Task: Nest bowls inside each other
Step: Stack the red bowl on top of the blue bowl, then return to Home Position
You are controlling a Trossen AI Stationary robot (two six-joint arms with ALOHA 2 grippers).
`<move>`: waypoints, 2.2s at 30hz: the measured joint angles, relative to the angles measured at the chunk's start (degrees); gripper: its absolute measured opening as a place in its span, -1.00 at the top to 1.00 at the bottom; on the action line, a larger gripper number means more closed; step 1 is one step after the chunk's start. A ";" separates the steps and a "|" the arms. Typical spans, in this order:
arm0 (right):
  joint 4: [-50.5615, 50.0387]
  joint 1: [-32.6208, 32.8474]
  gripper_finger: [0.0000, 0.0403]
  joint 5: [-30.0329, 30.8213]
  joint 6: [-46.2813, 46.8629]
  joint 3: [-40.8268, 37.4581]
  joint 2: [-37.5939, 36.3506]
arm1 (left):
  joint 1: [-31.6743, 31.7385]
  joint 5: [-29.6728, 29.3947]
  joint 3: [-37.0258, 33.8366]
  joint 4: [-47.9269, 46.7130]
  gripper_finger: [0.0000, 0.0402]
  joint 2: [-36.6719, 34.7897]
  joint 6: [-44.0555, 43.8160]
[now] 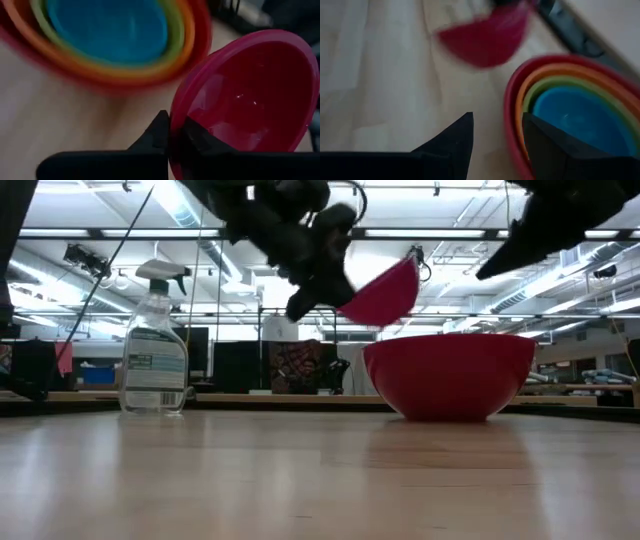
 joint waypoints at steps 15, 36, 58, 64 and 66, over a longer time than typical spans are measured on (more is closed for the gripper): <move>0.10 1.65 0.13 -14.44 5.97 -1.76 0.77 | 8.44 -1.34 38.43 -15.20 0.91 24.72 12.51; 0.04 6.88 0.13 -11.22 8.53 -1.76 0.78 | 8.42 -7.13 47.92 -21.75 -0.18 33.54 23.80; 14.64 -9.06 0.23 -10.20 -10.53 -8.74 -18.41 | 0.11 -18.92 -11.93 2.85 0.24 -17.86 27.22; 22.72 -20.80 0.30 -21.82 -12.29 -13.76 -27.53 | -5.92 -25.19 -28.70 13.29 0.24 -35.93 28.05; 27.25 -23.57 0.32 -25.05 -12.42 -16.01 -30.25 | -7.15 -26.03 -35.50 18.73 0.24 -41.92 28.44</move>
